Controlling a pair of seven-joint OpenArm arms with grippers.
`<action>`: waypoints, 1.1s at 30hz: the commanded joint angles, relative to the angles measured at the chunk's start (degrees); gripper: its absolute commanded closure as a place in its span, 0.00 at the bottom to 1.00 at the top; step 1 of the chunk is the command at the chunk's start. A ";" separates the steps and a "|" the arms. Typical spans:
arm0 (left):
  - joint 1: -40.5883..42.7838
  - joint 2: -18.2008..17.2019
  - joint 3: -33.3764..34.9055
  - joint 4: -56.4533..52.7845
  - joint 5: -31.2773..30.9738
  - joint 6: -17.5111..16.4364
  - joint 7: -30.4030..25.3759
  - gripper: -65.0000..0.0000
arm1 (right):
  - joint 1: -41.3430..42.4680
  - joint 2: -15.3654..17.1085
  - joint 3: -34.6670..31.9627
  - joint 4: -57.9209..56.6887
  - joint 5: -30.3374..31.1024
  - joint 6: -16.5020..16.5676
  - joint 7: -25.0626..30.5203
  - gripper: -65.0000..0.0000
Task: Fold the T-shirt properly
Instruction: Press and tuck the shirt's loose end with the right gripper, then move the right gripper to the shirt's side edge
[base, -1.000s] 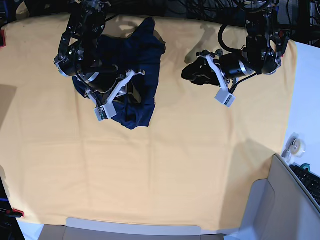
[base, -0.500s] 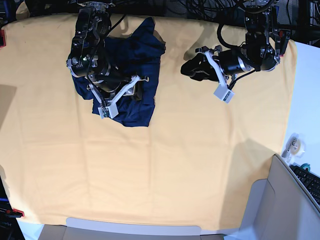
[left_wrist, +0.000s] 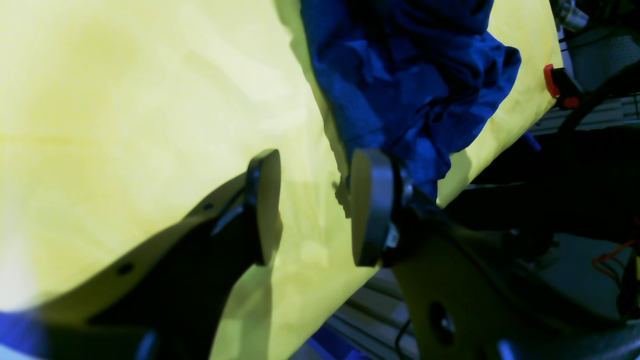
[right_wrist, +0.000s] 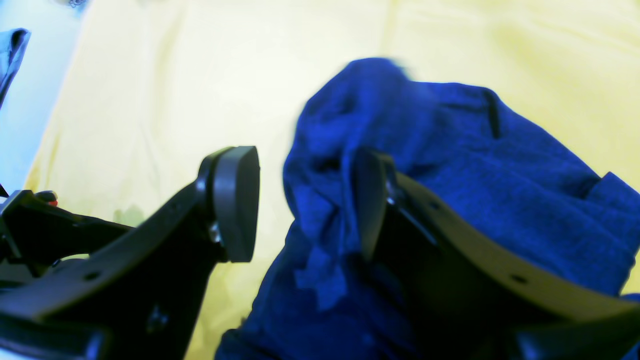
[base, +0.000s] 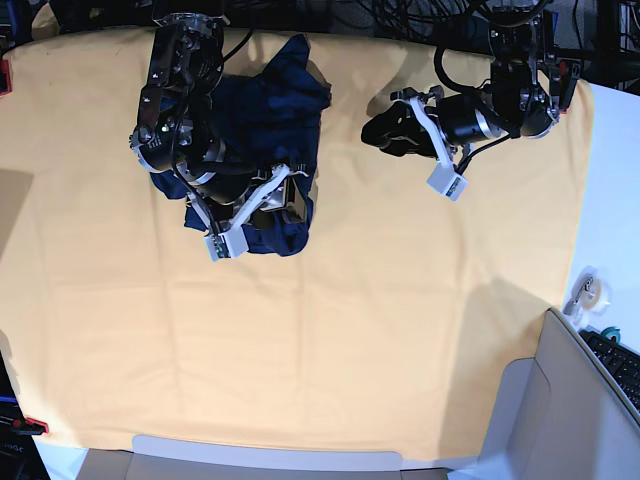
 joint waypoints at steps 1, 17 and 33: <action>-0.27 -0.28 -0.08 1.05 -1.31 -0.20 -0.62 0.66 | 0.64 0.96 -0.16 0.93 1.80 0.16 0.84 0.53; 0.96 -0.11 0.01 1.05 -1.31 -0.20 -0.88 0.66 | -4.73 10.72 26.30 1.19 26.24 0.16 0.67 0.54; 0.96 -0.11 -0.17 1.05 -1.31 -0.20 -0.88 0.66 | -9.03 11.33 28.24 -14.72 27.56 -0.36 1.19 0.54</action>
